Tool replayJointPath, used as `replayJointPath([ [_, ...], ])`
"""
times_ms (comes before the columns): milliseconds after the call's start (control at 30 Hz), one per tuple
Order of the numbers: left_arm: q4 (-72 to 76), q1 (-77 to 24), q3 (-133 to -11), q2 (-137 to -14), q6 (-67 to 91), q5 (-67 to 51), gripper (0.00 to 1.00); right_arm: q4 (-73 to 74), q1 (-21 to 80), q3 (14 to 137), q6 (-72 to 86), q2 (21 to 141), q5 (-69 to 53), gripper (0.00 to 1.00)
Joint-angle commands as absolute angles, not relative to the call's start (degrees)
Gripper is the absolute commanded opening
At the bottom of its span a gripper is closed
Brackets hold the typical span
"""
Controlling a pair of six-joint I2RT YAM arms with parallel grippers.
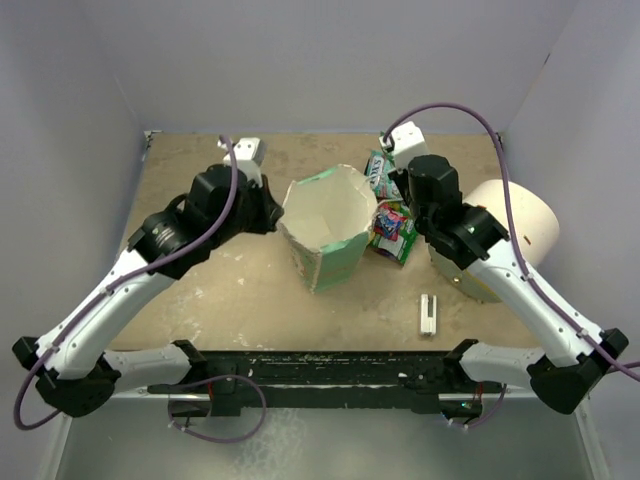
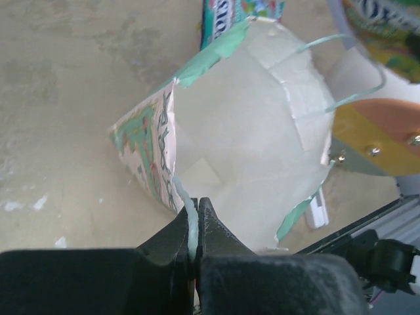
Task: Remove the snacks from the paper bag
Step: Adjust the paper bag at the center of the board.
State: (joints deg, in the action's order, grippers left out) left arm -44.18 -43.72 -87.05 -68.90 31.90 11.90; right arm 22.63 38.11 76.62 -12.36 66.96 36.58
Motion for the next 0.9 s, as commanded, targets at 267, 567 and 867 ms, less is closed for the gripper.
replayJointPath([
  [267, -56.11, -42.97, -70.27, -50.86, 43.22, 22.28, 0.00, 18.85, 34.40, 77.67, -15.67, 72.89, 34.94, 0.00],
  [567, -56.77, -42.98, -72.59, -50.61, 43.68, 21.19, 0.13, 15.11, 34.41, 75.22, -19.50, 80.88, 34.00, 0.00],
  [867, -56.43, -42.98, -76.40, -50.48, 42.83, 19.89, 0.55, 16.21, 34.45, 73.62, -16.85, 85.65, 36.82, 0.00],
])
